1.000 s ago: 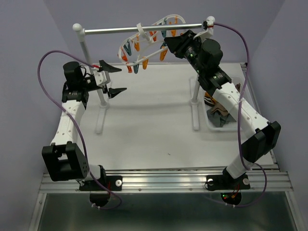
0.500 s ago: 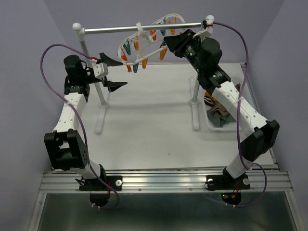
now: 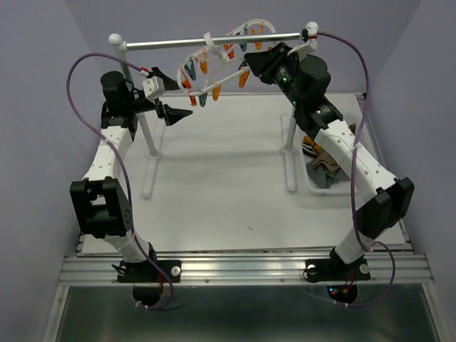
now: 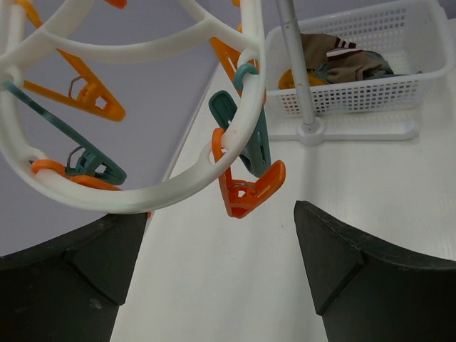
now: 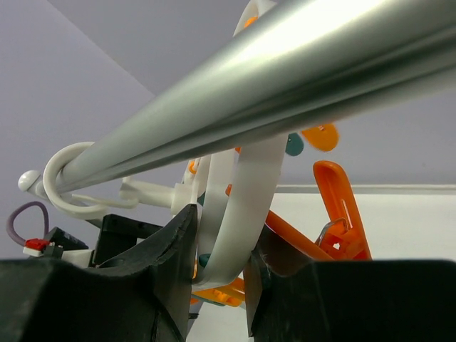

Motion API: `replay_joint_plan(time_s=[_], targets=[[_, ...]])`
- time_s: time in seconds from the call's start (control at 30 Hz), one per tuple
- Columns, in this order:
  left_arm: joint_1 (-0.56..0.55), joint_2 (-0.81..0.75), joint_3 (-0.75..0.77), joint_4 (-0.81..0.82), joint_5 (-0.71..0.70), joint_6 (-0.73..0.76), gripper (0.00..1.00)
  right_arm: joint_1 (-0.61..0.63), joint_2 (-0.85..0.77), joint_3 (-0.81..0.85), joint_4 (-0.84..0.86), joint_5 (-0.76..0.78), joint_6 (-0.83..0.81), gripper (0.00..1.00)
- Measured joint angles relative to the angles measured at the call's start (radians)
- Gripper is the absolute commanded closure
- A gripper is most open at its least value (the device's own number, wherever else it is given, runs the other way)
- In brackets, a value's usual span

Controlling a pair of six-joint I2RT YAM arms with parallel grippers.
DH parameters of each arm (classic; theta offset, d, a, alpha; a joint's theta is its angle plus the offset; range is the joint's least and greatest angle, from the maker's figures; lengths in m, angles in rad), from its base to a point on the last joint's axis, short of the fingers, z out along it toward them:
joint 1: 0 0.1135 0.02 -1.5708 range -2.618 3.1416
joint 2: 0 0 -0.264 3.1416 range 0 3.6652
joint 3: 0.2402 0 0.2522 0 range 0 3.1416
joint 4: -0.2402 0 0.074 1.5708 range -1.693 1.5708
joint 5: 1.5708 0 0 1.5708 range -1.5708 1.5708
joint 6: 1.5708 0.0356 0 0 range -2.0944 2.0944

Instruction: Clip the socks to the hanger

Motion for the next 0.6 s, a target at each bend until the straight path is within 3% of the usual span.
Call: replay_joint_plan(time_s=[0.23, 0.6], targets=[[-0.007, -0.001, -0.012, 0.015, 0.003, -0.013, 0.05, -0.002, 0.0, 0.0, 0.0, -0.002, 0.0, 0.69], [-0.007, 0.004, -0.032, 0.038, 0.048, -0.018, 0.14, -0.002, 0.0, 0.0, 0.0, -0.002, 0.002, 0.7]])
